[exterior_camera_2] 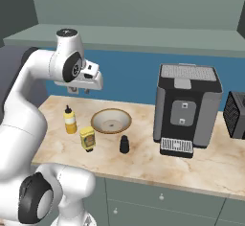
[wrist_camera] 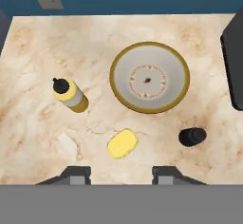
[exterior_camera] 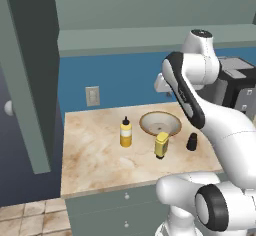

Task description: There are various items on the counter. Only move the condiments/shakers into the cabinet.

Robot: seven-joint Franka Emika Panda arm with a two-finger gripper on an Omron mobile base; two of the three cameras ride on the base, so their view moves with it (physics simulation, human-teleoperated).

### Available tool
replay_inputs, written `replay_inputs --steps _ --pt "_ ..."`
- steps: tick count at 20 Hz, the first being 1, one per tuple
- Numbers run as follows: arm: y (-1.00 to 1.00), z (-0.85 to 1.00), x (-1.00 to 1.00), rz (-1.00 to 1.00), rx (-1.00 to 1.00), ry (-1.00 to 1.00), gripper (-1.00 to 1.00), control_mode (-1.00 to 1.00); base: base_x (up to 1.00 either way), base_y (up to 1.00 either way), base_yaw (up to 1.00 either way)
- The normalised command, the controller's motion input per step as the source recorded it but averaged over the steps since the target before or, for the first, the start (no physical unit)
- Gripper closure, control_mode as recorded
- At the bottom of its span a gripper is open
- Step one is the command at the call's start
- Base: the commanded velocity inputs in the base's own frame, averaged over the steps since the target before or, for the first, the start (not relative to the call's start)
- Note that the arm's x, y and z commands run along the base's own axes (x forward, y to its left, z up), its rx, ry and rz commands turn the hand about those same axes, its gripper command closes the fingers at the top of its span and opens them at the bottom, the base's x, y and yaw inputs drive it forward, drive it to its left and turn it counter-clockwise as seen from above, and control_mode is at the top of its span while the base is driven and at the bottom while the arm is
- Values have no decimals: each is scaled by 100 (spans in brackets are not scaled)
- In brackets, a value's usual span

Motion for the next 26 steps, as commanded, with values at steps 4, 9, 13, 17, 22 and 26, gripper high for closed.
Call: replay_inputs --steps 4,9,13,17,22,26 --pt "0 -5 -15 -3 0 -3 -100 -100 0 0 0" --pt "0 -20 -68 -41 0 -22 -100 -100 0 0 0" --pt "0 -29 -76 -57 0 -15 -100 -100 0 0 0" --pt "10 -32 -64 -49 0 -7 -100 -100 0 0 0" --pt "43 -26 -47 -38 0 -13 -100 -100 0 0 0" --pt "89 -14 -8 -24 -7 -19 -100 -100 0 0 0"
